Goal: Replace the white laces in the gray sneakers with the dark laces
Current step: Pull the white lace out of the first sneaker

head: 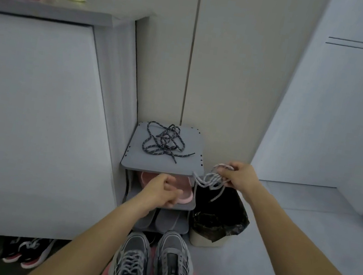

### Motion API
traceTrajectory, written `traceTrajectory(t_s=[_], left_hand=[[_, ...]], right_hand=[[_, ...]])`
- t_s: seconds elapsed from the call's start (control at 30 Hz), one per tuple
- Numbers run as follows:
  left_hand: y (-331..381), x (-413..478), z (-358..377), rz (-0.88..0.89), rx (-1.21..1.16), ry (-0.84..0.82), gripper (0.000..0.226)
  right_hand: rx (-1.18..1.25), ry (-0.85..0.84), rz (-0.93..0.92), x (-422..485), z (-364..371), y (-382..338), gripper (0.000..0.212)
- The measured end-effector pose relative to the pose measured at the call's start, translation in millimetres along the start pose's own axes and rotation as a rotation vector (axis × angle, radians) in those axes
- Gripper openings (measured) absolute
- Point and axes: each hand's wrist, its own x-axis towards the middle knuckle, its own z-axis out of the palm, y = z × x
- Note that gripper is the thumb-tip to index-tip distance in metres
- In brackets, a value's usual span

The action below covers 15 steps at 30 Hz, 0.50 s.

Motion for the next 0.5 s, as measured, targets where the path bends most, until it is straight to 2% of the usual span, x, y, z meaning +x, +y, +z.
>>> traceTrajectory(t_s=[0.13,0.23,0.33,0.37,0.43,0.5], left_hand=[[-30.1,-0.3,4.1,-0.112,0.018,0.01,0.031],[-41.5,2.5,2.9,-0.122,0.053,0.013,0.032],[-42.5,6.2,-1.2,-0.108,0.054,0.035,0.023],[-42.1,7.1,-2.9,-0.1,0.055,0.042,0.02],[-41.9,7.3,-6.5,-0.089,0.065,0.047,0.018],[-43.2,5.9,-11.0,-0.085,0.071,0.052,0.018]], right_hand=[[-0.157,0.082,0.004,29.1,-19.0,9.9,0.007],[-0.23,0.14,0.007,51.0,-29.3,12.1,0.005],[-0.282,0.146,0.032,69.9,-32.7,8.0,0.003],[-0.288,0.121,0.049,72.4,-32.1,6.6,0.012],[-0.283,0.016,0.101,73.4,-28.7,7.4,0.043],[-0.264,-0.07,0.157,71.1,-26.2,14.6,0.058]])
